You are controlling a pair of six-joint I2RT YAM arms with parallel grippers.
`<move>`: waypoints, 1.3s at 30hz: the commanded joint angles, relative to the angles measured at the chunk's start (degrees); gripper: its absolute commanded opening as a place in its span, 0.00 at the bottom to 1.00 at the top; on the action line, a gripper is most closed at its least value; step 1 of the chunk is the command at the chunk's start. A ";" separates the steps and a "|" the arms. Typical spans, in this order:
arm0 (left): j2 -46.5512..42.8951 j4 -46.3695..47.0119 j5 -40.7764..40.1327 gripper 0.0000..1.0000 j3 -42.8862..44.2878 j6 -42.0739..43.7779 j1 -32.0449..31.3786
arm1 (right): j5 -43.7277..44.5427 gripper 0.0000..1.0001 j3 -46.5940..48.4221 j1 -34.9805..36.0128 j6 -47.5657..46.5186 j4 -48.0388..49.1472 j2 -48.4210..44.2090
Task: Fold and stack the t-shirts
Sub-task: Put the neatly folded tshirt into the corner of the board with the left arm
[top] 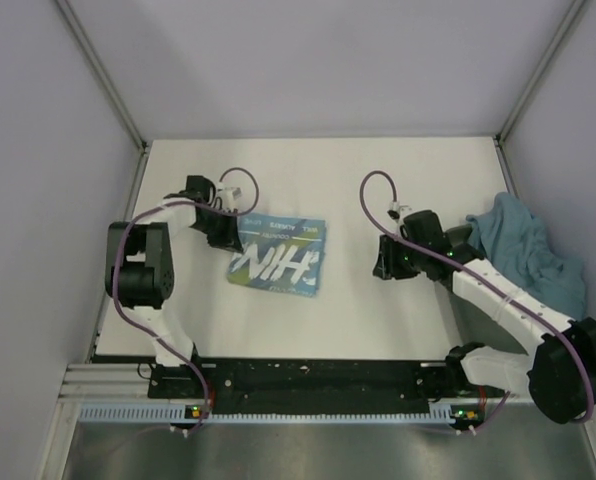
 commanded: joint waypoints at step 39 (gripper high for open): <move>-4.59 4.64 -42.21 0.53 12.41 34.08 27.97 | 6.03 0.42 3.73 -0.69 -8.02 -6.67 -6.43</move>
